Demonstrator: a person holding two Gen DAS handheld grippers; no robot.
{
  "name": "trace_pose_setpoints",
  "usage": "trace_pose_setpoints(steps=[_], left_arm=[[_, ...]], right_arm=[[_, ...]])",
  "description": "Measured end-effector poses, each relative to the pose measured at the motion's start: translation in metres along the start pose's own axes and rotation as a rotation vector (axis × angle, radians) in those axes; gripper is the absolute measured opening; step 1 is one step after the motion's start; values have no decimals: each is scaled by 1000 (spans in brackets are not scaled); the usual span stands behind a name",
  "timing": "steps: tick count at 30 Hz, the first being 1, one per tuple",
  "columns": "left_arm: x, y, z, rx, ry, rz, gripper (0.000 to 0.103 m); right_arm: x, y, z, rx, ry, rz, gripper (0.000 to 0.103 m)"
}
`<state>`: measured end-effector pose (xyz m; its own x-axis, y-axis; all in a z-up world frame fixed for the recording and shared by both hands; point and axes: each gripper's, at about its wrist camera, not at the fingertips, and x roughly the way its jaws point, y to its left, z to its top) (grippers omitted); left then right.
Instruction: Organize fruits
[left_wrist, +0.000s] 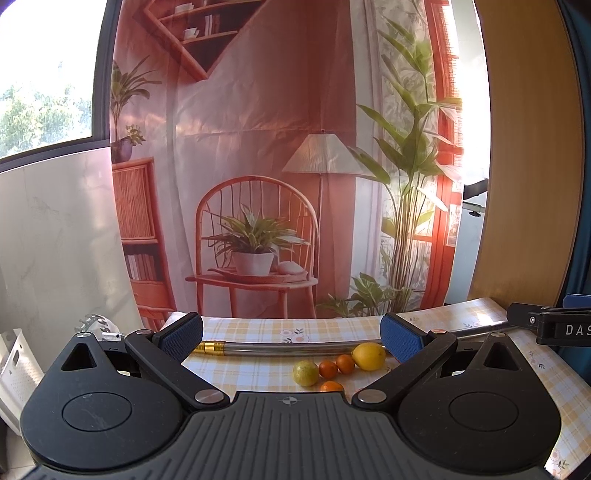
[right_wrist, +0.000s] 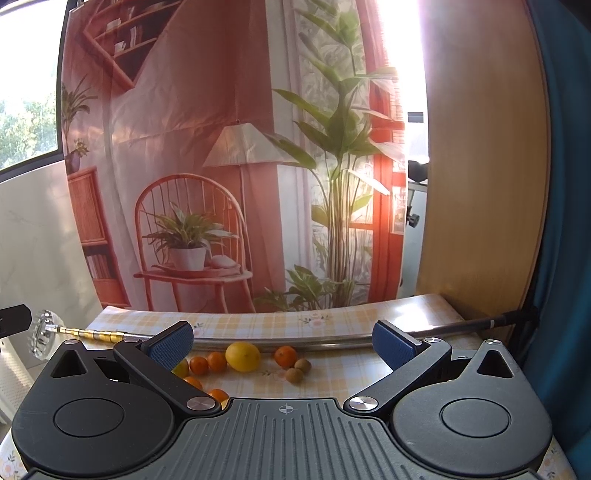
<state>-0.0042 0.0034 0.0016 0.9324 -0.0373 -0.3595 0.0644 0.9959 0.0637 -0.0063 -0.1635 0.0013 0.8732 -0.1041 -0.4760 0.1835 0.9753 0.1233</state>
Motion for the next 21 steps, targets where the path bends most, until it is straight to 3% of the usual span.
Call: trace_pose_setpoints(steps=[11,21], left_arm=[[13,-2,-5,22,46,46,103],[39,4,-20,25,112,28,103]], right_arm=[[10,-1,-2,6,36,2,103],[31,-2,-10,9,90,14,103]])
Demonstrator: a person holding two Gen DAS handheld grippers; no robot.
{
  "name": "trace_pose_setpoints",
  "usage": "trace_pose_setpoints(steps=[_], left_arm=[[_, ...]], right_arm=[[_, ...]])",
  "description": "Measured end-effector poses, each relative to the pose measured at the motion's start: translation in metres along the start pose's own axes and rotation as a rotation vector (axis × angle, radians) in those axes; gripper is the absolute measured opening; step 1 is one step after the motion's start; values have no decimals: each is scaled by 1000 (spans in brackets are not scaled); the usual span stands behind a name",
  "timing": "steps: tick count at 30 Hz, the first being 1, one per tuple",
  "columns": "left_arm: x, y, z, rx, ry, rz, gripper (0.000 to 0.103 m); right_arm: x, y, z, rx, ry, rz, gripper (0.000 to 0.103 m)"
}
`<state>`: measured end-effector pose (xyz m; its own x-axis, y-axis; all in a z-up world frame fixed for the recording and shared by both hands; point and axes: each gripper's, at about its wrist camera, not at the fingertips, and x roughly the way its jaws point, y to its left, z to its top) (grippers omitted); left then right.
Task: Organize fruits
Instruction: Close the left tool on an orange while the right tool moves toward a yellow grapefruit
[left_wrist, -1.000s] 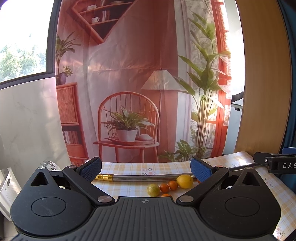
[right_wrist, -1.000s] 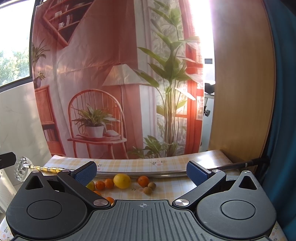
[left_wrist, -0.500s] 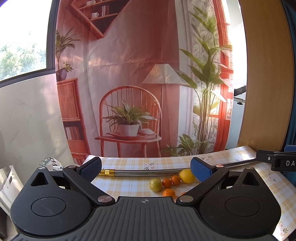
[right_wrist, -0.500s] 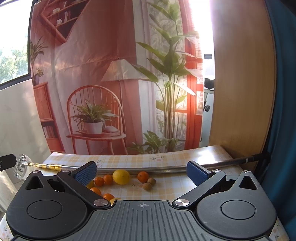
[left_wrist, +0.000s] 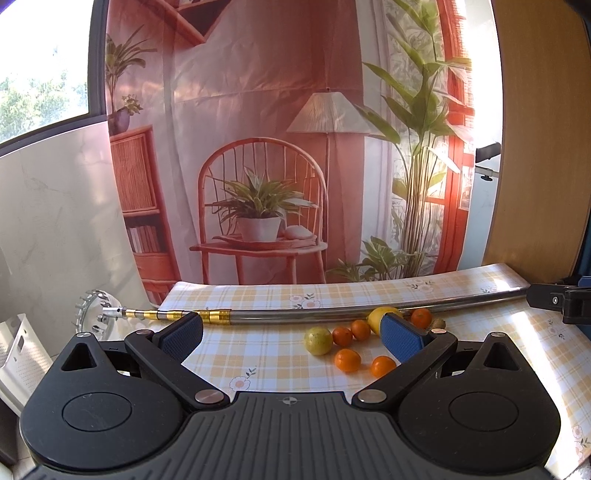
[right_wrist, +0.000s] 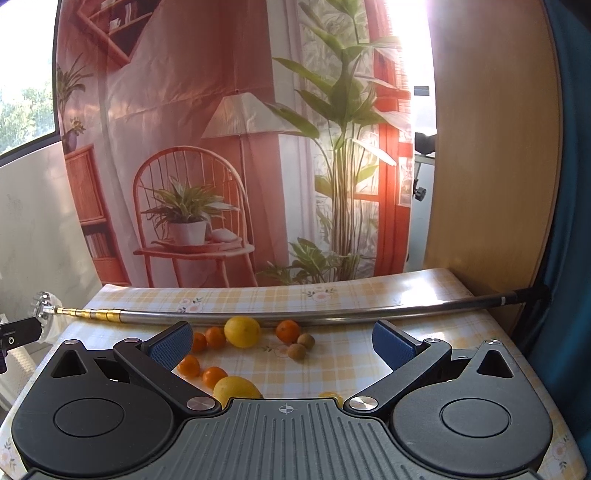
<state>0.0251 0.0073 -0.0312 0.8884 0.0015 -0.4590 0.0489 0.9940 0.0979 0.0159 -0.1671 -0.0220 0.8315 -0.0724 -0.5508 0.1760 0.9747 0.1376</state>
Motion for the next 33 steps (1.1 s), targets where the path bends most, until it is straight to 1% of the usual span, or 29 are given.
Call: trace_pose_setpoints(steps=[5,9,14,18,20,23,25,27,30,32,33], left_arm=[[20,5,-8,0,42,-28,103],[36,7,-13,10,62,-13,103],[55,11,-18,-5,82,-44,103],[77,5,-23,18,100,-55,103],[93,1,-27,20,105,-80,103],[116,-2,-32,-2,142,-156,102],[135,-7,-35,-6,176,-184,98],[155,-13,-39,18,195,-187,94],[178,-19,-42,49,214,-189,90],[196,-21,-45,49,239,-215,89],[204,-21,-47,47,253,-229,87]], right_arm=[[16,-3,-6,4,31,-2,103],[30,-9,-11,16,53,10,103],[55,-16,-19,32,90,25,103],[74,-21,-26,33,109,35,103],[82,-23,-29,31,117,41,103],[96,-26,-34,21,123,35,103],[103,-27,-37,9,124,26,103],[109,-30,-41,12,128,26,103],[118,-39,-45,57,141,34,103],[124,-46,-48,84,154,26,103],[126,-49,-50,96,161,20,103]])
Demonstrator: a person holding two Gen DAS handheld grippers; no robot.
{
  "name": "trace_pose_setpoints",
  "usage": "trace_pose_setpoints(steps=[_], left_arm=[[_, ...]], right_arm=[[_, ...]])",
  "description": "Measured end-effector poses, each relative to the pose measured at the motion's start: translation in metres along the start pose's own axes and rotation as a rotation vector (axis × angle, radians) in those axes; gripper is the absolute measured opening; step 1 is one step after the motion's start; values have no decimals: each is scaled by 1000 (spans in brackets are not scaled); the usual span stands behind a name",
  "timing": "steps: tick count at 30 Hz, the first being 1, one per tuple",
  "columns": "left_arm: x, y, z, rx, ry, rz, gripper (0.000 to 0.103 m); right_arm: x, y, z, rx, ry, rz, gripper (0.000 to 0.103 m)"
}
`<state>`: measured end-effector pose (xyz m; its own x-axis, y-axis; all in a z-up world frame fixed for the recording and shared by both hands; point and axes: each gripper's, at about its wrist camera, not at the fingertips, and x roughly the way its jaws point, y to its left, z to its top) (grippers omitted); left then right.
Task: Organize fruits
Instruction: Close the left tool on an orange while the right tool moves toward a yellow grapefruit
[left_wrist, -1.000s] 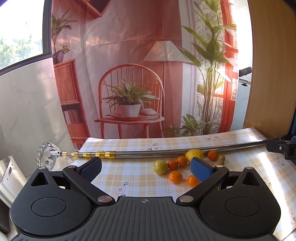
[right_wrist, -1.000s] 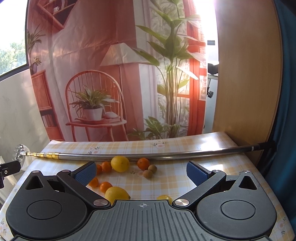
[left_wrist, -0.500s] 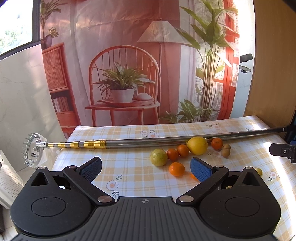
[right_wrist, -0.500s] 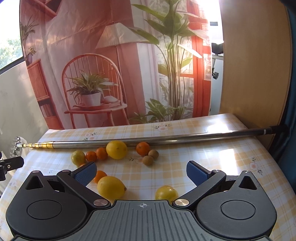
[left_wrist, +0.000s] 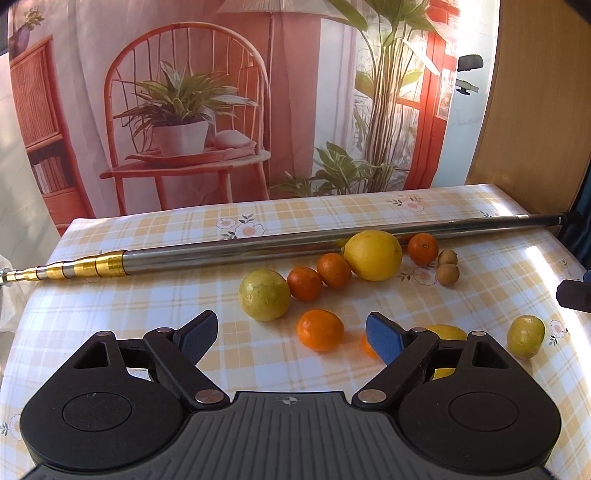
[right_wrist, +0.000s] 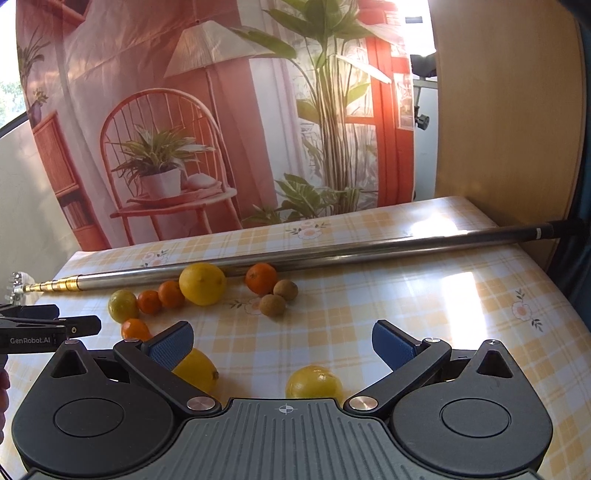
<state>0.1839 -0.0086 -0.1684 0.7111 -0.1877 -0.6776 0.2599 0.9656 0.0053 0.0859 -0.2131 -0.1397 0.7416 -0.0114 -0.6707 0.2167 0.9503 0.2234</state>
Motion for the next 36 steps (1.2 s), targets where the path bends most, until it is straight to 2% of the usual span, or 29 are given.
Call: trace_pose_setpoints(steps=[7,15,18,21,26,36], left_arm=[[53,0,-2,24,95,-27,74],[74,-3,-4,-2,117,-71,70],[77,-3,-5,-4,129,-72,69],[79,-4,-7,14,130,-67,63],[76,-8,-8,48,126,-71,43],[60,-5,-12,58,109,-58,42]], right_arm=[[14,-13,-6,33,30,-13,103],[21,-16,-7,43,48,-6,103],[22,-17,-7,44,51,-7,103],[23,-18,-8,46,53,-11,103],[25,-18,-8,49,58,-13,103],[25,-19,-9,48,56,-16,103]])
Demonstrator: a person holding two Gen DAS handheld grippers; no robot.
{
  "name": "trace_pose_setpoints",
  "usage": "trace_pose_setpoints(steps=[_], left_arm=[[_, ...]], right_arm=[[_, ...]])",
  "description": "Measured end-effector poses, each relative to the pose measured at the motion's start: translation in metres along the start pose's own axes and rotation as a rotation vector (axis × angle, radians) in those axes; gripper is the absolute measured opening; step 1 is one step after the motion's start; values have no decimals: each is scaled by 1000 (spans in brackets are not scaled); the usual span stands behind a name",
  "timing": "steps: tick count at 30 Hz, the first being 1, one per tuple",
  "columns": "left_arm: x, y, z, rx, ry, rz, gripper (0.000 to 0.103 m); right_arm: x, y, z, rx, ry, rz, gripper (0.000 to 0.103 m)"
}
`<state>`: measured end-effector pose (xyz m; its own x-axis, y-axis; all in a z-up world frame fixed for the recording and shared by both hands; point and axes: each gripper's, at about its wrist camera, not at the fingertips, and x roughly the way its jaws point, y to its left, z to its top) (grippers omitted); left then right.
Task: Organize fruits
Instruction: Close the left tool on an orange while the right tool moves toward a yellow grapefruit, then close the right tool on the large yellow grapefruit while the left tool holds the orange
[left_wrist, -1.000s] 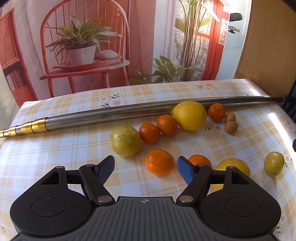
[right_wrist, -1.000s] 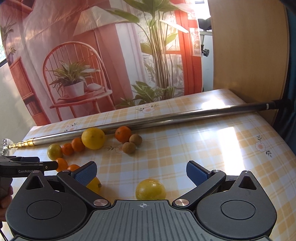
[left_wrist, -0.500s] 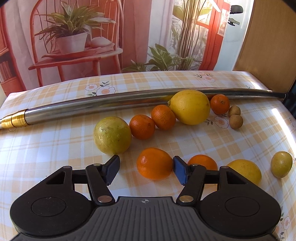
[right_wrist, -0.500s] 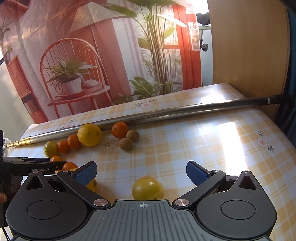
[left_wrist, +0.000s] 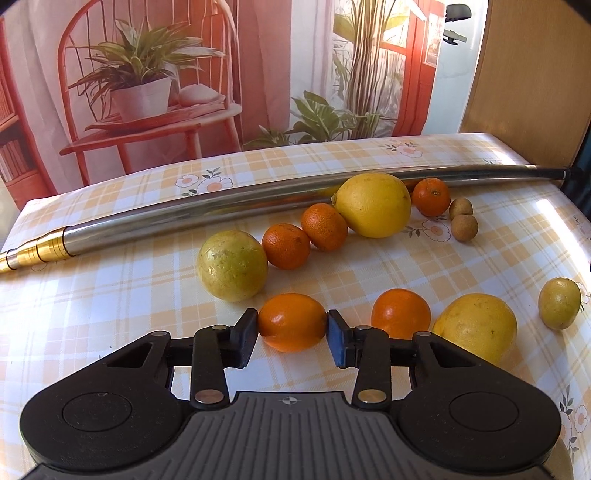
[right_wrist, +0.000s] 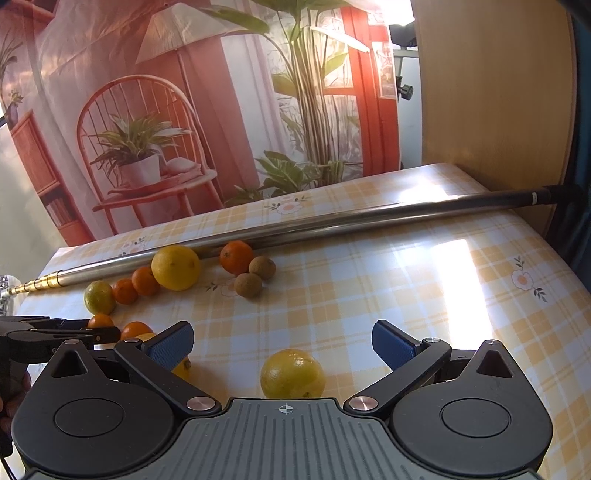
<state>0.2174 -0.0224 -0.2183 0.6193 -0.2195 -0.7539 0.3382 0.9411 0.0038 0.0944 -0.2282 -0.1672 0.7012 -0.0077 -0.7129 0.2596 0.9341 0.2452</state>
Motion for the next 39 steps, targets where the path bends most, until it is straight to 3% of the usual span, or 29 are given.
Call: trace_pose_setpoints(steps=[5,16,28,39], left_arm=[[-15,-2,1,2,-32,-6,42],[1,1,-2,-19,15,-35,42],[-18,2,-9,-6,-24,-24,42],[-39,-3,-22,14,-57,-19,42]], right_arm=[[2,-4,-3,7,10,-12,103],[3,-6,-9,6,17,-13,103],[16,-9,-20,-4,53,-21,103],[28,-7,-43,-107,-20,-40,96]])
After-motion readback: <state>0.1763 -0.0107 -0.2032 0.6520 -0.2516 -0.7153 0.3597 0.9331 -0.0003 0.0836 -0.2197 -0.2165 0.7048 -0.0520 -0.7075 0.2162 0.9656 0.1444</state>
